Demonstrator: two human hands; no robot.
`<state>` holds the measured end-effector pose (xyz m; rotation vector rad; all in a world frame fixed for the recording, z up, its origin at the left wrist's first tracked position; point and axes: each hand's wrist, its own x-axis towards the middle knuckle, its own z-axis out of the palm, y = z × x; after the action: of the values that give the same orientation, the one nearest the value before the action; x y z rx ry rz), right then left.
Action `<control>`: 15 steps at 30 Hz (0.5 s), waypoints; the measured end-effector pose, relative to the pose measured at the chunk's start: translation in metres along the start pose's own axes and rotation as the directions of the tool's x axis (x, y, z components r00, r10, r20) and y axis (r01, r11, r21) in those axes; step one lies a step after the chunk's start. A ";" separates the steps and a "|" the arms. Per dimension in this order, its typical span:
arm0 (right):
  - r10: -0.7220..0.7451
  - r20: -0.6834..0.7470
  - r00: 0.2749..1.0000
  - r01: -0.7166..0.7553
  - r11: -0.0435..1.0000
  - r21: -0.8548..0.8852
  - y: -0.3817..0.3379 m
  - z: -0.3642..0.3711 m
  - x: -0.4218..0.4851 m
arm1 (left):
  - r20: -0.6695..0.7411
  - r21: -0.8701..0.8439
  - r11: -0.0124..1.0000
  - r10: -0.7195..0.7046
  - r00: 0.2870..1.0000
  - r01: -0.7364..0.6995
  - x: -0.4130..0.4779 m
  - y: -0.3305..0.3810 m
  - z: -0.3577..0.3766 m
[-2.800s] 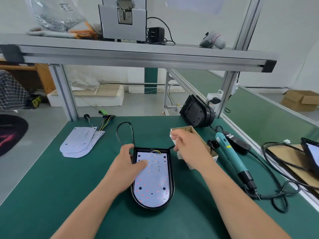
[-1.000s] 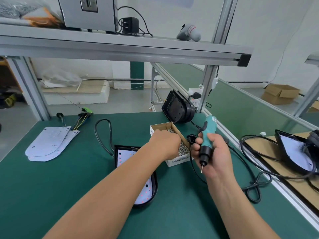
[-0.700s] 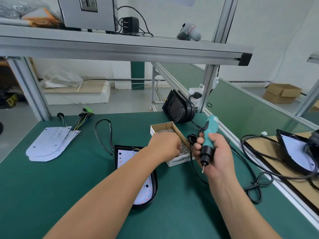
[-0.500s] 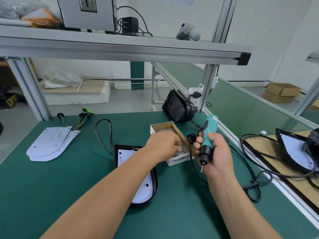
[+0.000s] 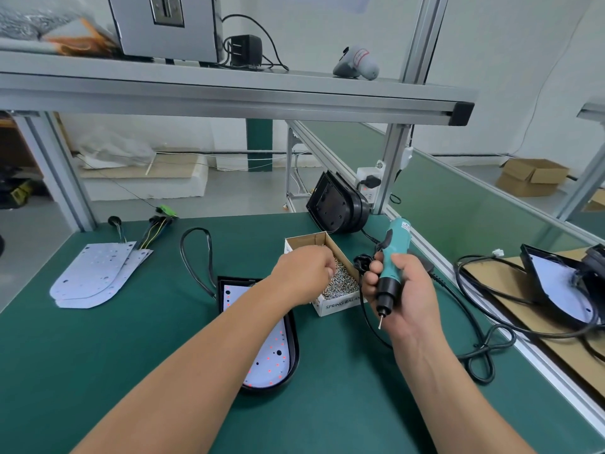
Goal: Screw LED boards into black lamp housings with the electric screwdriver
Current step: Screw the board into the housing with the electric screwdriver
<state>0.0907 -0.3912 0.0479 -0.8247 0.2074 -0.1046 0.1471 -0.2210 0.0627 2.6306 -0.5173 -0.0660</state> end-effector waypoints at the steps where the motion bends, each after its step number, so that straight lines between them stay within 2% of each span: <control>1: 0.002 0.002 1.000 -0.002 1.000 0.001 0.000 0.000 0.000 | -0.021 -0.069 0.998 -0.013 1.000 0.011 -0.001 0.000 -0.003; 3: 0.007 0.008 1.000 -0.006 1.000 -0.001 0.000 0.000 -0.001 | -0.068 -0.221 0.975 -0.045 0.997 0.029 -0.005 -0.001 -0.009; 5: 0.006 0.029 1.000 -0.006 1.000 -0.006 0.000 -0.001 -0.003 | -0.085 -0.472 0.880 -0.109 0.990 0.056 -0.013 -0.002 -0.016; 7: -0.003 0.059 0.998 0.004 1.000 -0.015 0.002 0.000 -0.005 | 0.000 -0.778 0.618 -0.179 0.984 0.113 -0.027 -0.005 -0.024; 9: -0.005 0.095 0.996 0.009 0.999 -0.040 0.005 0.002 -0.008 | 0.116 -0.934 0.317 -0.173 0.978 0.167 -0.045 -0.011 -0.030; 12: -0.008 0.160 0.987 0.019 0.997 -0.071 0.011 0.009 -0.014 | 0.239 -0.971 -0.047 -0.145 0.960 0.234 -0.073 -0.025 -0.035; 15: -0.016 0.207 0.978 0.028 0.998 -0.055 0.017 0.023 -0.020 | 0.306 -0.925 -0.280 -0.142 0.941 0.259 -0.097 -0.037 -0.036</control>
<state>0.0764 -0.3601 0.0531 -0.8897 0.0051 -0.0332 0.0749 -0.1393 0.0746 0.8861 0.1197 -0.4911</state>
